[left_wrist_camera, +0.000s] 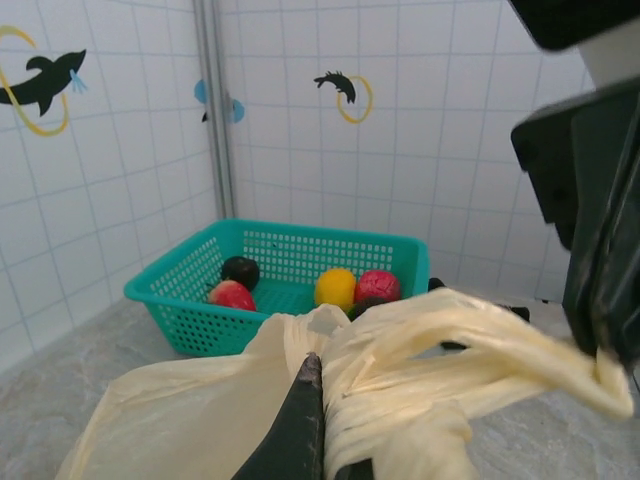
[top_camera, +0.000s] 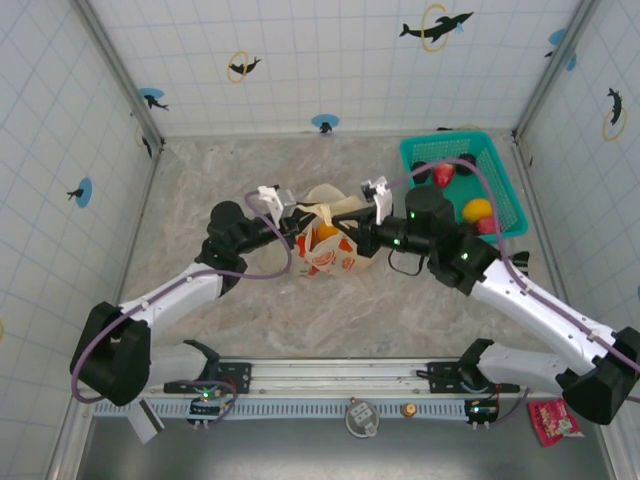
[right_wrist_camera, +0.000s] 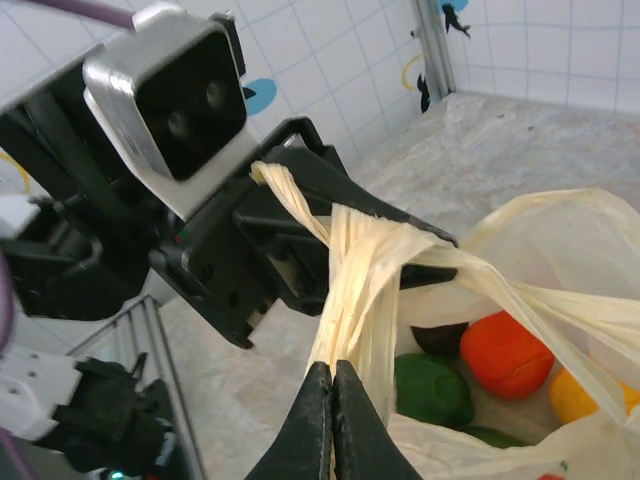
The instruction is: Place the fake fruits into the plastic bag and tie a complex knot
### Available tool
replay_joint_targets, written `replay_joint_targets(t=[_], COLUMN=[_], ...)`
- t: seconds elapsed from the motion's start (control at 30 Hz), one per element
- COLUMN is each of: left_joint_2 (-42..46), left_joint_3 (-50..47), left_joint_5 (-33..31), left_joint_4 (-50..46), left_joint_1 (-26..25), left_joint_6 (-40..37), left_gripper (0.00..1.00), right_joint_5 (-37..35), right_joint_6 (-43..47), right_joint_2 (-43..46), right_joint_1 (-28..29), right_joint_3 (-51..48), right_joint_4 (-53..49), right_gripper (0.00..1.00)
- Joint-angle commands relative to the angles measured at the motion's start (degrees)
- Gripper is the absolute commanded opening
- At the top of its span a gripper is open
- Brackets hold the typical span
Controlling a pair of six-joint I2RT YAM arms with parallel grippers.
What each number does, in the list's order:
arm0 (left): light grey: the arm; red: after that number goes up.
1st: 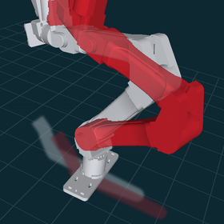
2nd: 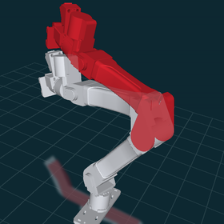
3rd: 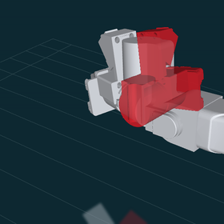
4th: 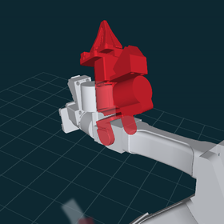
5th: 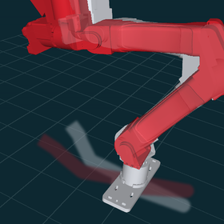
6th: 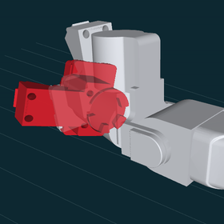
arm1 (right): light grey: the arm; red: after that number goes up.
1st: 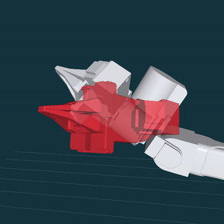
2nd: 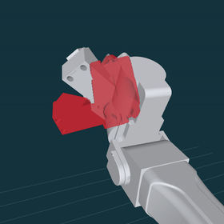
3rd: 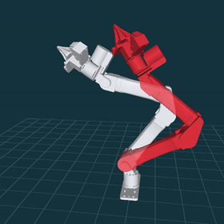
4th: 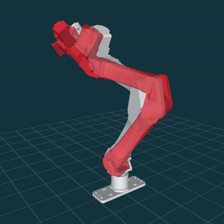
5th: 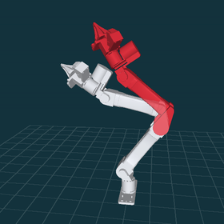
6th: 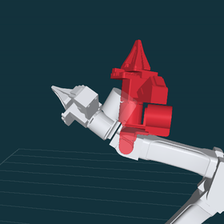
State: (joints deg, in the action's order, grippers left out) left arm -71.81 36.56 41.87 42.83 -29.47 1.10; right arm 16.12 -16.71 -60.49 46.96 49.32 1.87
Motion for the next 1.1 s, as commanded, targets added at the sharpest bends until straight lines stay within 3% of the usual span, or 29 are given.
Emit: replay_joint_targets(t=[0.0,0.27,0.47,0.67,0.77,1.07], left_joint_2=[-0.6,-0.4,0.1,-1.0,-0.9,-0.2], left_joint_3=[1.7,2.0,3.3,5.6,6.1,8.1], left_joint_5=[-2.8,-0.9,-1.0,0.4,0.2,-4.2], left_joint_4=[-0.1,-0.8,-3.2,-7.4,-10.1,-18.3], left_joint_1=[2.3,2.2,1.5,0.7,0.8,0.8], left_joint_6=[3.0,4.5,4.5,4.4,3.8,-1.6], left_gripper=[0.00,0.00,0.00,0.00,0.09,0.16], right_joint_5=[-1.8,-8.3,-10.4,-15.8,-16.8,-16.1], right_joint_6=[6.4,13.0,15.6,16.7,16.9,16.7], right_joint_2=[2.2,-6.7,-13.5,-14.6,-14.6,-14.9], right_joint_1=[0.7,0.7,0.8,0.7,0.6,0.0], right_joint_3=[-7.7,-10.8,-9.0,-9.3,-9.3,-9.2], right_joint_4=[13.1,25.4,27.4,29.8,30.1,30.4], right_gripper=[0.00,0.00,0.01,0.00,0.00,0.00])
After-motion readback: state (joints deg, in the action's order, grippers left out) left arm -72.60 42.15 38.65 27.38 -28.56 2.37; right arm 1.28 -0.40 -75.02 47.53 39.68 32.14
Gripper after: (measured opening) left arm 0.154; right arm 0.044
